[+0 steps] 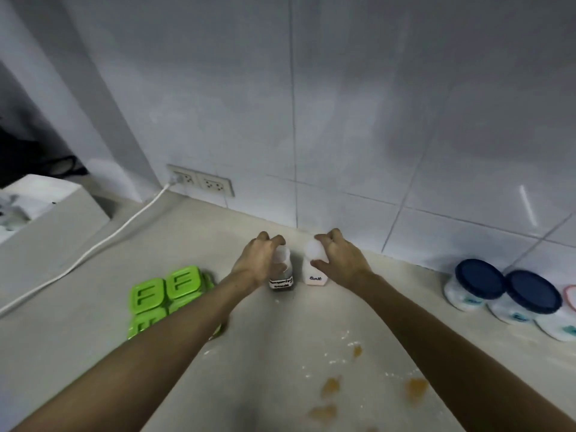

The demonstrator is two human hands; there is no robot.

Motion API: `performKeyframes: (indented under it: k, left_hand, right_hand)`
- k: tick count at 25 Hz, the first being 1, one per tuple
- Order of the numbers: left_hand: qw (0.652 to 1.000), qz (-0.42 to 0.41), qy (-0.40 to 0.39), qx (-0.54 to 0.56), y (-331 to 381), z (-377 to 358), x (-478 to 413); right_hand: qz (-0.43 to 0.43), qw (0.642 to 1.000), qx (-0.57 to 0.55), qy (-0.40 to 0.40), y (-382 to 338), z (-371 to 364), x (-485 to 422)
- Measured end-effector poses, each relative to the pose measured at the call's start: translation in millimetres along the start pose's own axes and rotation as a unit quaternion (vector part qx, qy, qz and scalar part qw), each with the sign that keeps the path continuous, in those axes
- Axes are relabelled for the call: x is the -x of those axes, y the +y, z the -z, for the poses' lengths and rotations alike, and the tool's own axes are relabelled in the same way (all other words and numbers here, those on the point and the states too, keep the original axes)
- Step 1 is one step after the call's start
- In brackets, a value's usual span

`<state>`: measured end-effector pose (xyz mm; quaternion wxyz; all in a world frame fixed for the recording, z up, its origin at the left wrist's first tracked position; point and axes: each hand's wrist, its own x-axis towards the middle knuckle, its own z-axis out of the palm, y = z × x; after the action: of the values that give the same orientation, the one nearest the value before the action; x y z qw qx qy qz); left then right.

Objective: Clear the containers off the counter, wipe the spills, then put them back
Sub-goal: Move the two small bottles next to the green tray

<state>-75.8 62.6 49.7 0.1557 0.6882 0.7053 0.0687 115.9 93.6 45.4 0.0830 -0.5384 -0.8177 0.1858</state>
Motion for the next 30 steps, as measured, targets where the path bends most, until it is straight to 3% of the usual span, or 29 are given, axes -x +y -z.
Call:
performKeyframes:
  k: [7,18,21,25,28,30]
  left_hand:
    - [0.994,0.086,0.058,-0.014,-91,15,24]
    - [0.996,0.079,0.050,-0.010,-112,17,21]
    - [0.990,0.051,0.084,-0.099,-101,24,21]
    - [0.980,-0.038,0.124,-0.151,-66,26,11]
    - [0.978,-0.116,0.110,-0.131,-9,1,0]
    - [0.988,-0.123,0.059,-0.072,45,-26,-4]
  right_hand:
    - [0.074,0.997,-0.004,-0.038,-92,-43,-44]
    - [0.073,0.997,-0.031,-0.014,-111,-76,-51]
    - [0.060,0.998,-0.022,-0.014,-89,-65,-40]
    - [-0.050,0.998,-0.024,0.003,-15,-46,4]
    - [-0.132,0.990,-0.026,0.035,50,-27,57]
    - [-0.175,0.982,-0.008,0.066,94,-12,94]
